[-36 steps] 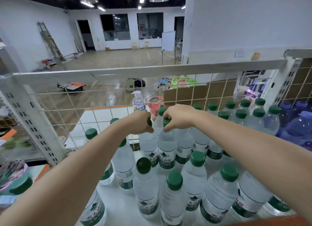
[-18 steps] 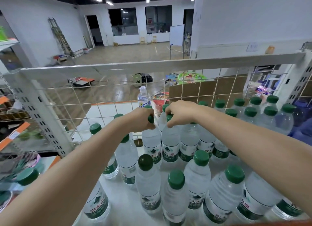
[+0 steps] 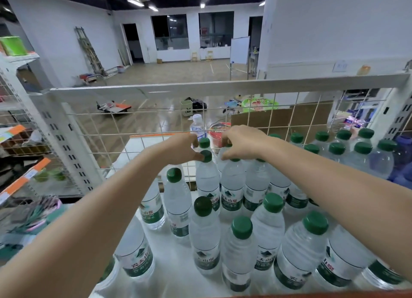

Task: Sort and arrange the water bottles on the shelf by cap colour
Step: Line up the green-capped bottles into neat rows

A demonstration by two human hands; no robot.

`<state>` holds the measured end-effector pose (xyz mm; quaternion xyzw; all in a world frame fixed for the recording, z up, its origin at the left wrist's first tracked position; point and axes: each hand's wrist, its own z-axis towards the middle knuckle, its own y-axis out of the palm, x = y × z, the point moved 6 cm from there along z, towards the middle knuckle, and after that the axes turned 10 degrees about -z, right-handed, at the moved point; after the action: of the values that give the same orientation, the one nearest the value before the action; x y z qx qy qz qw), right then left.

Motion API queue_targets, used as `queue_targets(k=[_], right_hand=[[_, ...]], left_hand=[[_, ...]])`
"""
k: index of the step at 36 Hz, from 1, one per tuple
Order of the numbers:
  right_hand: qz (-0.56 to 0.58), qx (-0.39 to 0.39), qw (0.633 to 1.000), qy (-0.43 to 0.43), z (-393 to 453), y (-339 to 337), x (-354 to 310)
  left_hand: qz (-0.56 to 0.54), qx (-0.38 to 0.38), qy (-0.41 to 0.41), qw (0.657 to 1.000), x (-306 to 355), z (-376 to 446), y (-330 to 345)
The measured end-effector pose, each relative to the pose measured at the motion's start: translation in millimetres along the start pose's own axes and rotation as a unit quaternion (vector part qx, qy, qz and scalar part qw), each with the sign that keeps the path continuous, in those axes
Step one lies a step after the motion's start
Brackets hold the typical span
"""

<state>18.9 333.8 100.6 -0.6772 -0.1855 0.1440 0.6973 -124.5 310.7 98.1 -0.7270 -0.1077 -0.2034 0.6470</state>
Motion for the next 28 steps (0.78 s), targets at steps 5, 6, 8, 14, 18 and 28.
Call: queue_targets(k=[5,6,8,14,18,28], right_hand=[[0.088,0.026,0.995,-0.044,-2,-13,-32],[0.097,0.030,0.993,-0.053,-3,-15,-39],[0.102,0.036,0.992,-0.071,-3,-17,-53],[0.121,-0.019,0.986,-0.113,0,-11,-92],[0.092,0.005,0.991,-0.093,9,-12,-102],[0.095,-0.006,0.994,-0.059,25,-12,-97]], left_hand=[[0.010,0.056,-0.016,0.998,-20,-17,-36],[0.020,0.066,-0.020,0.997,-24,-19,-41],[0.038,0.087,-0.031,0.995,-35,-25,-48],[0.080,0.061,-0.091,0.991,-63,-39,-53],[0.083,0.059,-0.089,0.991,-76,-39,-49],[0.076,0.089,-0.031,0.993,-69,-19,-46]])
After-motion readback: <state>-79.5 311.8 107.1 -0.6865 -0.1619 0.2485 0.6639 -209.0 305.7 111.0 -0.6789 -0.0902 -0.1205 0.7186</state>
